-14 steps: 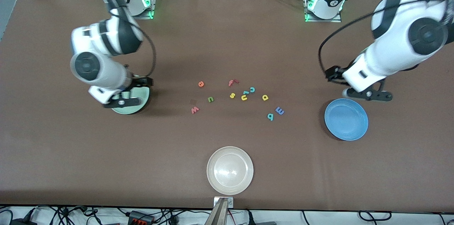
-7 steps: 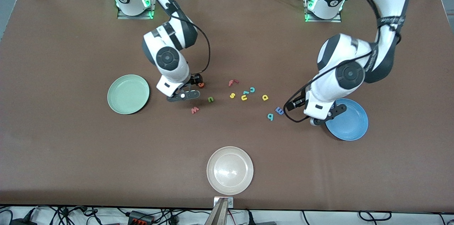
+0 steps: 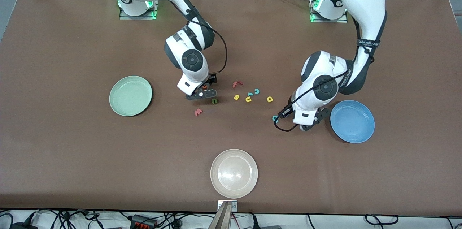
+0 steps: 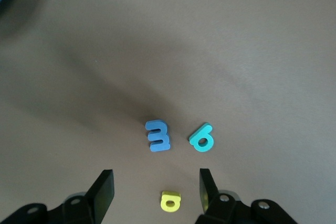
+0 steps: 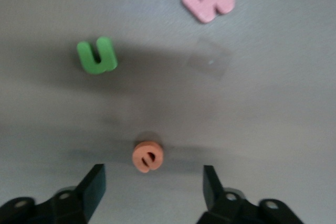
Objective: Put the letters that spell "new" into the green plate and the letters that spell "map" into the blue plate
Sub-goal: 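Grasp the blue m with the left gripper while the right gripper grasps orange o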
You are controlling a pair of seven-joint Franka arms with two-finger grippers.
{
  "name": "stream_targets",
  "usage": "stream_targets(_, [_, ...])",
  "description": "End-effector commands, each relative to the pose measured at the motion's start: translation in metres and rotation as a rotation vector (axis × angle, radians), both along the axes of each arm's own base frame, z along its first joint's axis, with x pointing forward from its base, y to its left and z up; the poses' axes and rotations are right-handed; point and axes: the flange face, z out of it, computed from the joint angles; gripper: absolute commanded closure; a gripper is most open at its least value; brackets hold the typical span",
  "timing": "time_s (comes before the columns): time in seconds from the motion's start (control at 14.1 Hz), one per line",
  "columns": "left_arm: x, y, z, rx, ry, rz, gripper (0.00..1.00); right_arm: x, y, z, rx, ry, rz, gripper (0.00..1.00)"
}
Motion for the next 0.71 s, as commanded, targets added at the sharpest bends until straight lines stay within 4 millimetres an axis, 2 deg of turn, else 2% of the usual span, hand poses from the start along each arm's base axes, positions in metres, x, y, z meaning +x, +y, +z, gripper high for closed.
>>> stream_targets(0.0, [-0.002, 0.002, -0.015, -0.005, 0.002, 0.067, 0.34, -0.002, 0.008, -0.002, 0.006, -0.010, -0.015, 0.29])
stream_targets(0.14, [0.000, 0.004, -0.034, -0.004, -0.005, 0.107, 0.34, -0.001, 0.008, -0.007, 0.006, -0.011, -0.017, 0.40])
stream_targets(0.35, [-0.001, 0.004, -0.053, -0.003, -0.002, 0.111, 0.37, 0.002, 0.009, -0.014, 0.021, -0.031, -0.018, 0.41])
stream_targets(0.64, [-0.002, 0.005, -0.066, -0.001, 0.002, 0.115, 0.41, 0.001, 0.008, -0.020, 0.019, -0.028, -0.020, 0.41])
